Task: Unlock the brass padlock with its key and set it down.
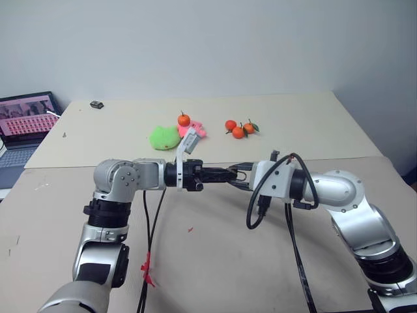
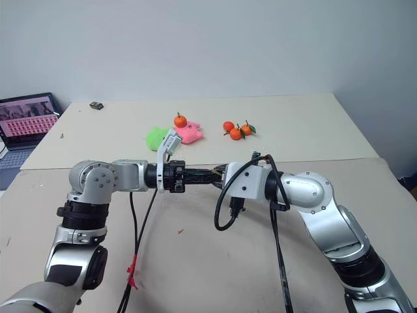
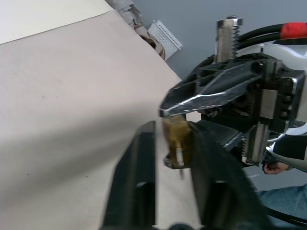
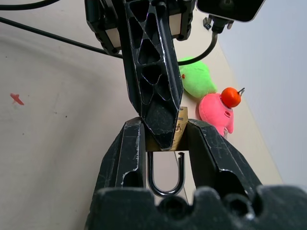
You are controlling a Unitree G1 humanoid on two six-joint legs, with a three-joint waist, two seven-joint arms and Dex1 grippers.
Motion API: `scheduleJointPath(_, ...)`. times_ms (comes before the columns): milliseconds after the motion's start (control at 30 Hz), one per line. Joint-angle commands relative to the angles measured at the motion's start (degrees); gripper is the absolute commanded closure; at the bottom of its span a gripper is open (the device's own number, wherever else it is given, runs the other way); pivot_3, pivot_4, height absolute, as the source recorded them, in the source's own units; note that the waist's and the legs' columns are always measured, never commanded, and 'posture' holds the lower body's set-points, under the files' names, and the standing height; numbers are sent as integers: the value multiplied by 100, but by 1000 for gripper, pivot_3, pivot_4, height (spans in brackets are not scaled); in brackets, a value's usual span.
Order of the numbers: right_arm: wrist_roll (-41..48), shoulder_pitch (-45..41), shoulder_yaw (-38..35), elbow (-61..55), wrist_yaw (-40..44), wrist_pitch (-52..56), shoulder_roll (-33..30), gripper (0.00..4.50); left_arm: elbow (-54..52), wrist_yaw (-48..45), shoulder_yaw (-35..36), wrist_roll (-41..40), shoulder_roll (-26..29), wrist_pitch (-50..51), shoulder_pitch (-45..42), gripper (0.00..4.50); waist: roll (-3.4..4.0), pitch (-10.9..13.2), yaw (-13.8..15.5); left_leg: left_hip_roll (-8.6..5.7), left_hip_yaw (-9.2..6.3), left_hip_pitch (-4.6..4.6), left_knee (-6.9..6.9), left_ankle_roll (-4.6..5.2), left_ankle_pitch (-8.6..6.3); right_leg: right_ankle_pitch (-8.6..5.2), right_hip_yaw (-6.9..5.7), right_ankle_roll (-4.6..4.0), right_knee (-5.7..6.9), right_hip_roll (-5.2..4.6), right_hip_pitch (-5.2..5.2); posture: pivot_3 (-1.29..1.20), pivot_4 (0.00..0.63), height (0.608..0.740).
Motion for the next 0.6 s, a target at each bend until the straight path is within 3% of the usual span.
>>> scheduleJointPath(33, 57, -139, -153, -260, -34, -56, -5, 3592, -18, 57, 91, 3, 13, -35, -59, 4465, 0, 0, 1, 0, 0, 0, 0, 0, 0, 0, 0, 0, 0, 0, 0, 0, 150, 660)
scheduleJointPath(333, 119, -156, -177, -240, -4, -11, -1, 3592, 36, 93, 166, -40, -20, -37, -67, 4465, -3, 2, 0, 0, 0, 0, 0, 0, 0, 0, 0, 0, 1, 0, 0, 0, 150, 660)
scheduleJointPath(400, 170, -175, -202, -233, -14, 41, 33, 2597, 45, 108, 171, -40, -19, -47, -66, 4465, -3, 1, -1, 0, 0, 0, -1, 0, 0, 0, 0, 0, 1, 0, 0, 0, 150, 660)
scheduleJointPath(533, 258, -176, -252, -257, 19, 188, -29, 1296, 66, 120, 191, -42, 6, -66, -62, 4465, -3, 2, 0, 0, 0, 0, -2, 0, 0, 0, 0, 0, 2, 0, 0, 0, 150, 660)
scheduleJointPath(567, 430, -152, -350, -293, 84, 347, -48, 1001, 91, 111, 196, -30, 24, -77, -65, 4465, -3, 2, 3, 0, 0, 0, -2, 0, 0, 0, 0, 0, 1, 0, 0, 0, 150, 660)
scheduleJointPath(600, 558, -138, -420, -320, 127, 461, -61, 1001, 109, 104, 199, -22, 36, -84, -68, 4465, -3, 2, 4, 0, 0, 1, -1, 0, 0, 0, 0, 0, 1, 0, 0, 0, 150, 660)
